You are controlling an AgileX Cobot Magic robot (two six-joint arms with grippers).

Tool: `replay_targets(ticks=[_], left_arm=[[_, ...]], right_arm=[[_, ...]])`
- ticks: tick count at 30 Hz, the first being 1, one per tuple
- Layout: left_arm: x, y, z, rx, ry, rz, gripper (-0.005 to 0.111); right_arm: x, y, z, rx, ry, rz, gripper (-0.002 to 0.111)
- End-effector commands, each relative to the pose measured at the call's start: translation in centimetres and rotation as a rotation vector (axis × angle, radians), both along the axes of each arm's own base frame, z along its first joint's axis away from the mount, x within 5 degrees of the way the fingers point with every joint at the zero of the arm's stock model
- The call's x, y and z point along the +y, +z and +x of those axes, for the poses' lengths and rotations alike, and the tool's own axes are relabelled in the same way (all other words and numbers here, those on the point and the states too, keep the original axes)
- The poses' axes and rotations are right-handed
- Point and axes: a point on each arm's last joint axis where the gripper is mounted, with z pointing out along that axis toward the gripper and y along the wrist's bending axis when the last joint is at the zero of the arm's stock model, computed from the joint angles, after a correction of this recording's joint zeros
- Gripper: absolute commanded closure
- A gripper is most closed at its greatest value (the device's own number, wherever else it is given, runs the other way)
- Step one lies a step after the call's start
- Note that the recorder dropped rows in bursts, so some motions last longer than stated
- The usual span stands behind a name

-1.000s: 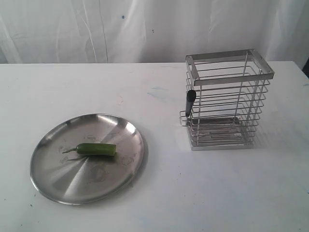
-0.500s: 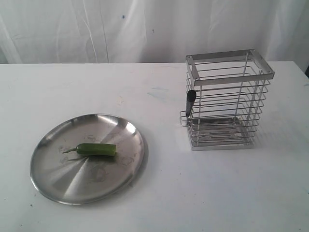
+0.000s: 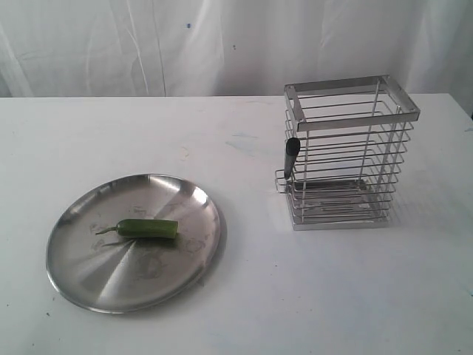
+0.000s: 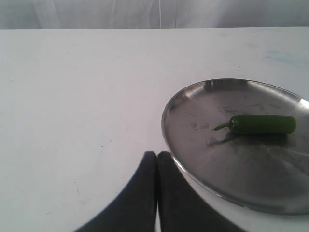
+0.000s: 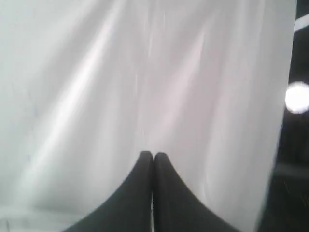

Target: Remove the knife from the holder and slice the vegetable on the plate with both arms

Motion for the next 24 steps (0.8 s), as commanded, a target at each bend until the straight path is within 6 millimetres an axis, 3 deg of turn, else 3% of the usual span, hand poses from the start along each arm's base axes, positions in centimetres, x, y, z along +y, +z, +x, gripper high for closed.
replay_targets(ticks=[1, 4, 6, 8, 11, 14, 20, 24], left_arm=[[0.0, -0.1, 0.0, -0.002, -0.005, -0.006, 0.107], [0.0, -0.1, 0.0, -0.002, -0.005, -0.006, 0.107], [0.0, -0.1, 0.0, -0.002, -0.005, -0.006, 0.107], [0.0, -0.1, 0.0, -0.002, -0.005, -0.006, 0.107], [0.0, -0.1, 0.0, -0.002, -0.005, -0.006, 0.107], [0.0, -0.1, 0.0, -0.002, -0.005, -0.006, 0.107], [0.0, -0.1, 0.0, -0.002, -0.005, -0.006, 0.107], [0.0, -0.1, 0.0, -0.002, -0.005, -0.006, 0.107]], right_arm=[[-4.2, -7.2, 2.6, 0.68, -0.42, 0.093, 0.108], [-5.5, -9.0, 1.9, 0.897, -0.599, 0.116, 0.108], [-5.4, -9.2, 1.2, 1.013, -0.623, 0.147, 0.108], [-4.6, -9.0, 0.5, 1.165, -0.533, 0.121, 0.108], [-2.0, -8.2, 0.1, 1.325, -0.226, 0.137, 0.108], [0.5, -6.3, 0.1, 1.34, 0.047, 0.208, 0.108], [2.4, -1.4, 0.3, 1.229, 0.181, 0.164, 0.108], [4.5, 0.3, 0.3, 1.226, 0.318, 0.152, 0.108]])
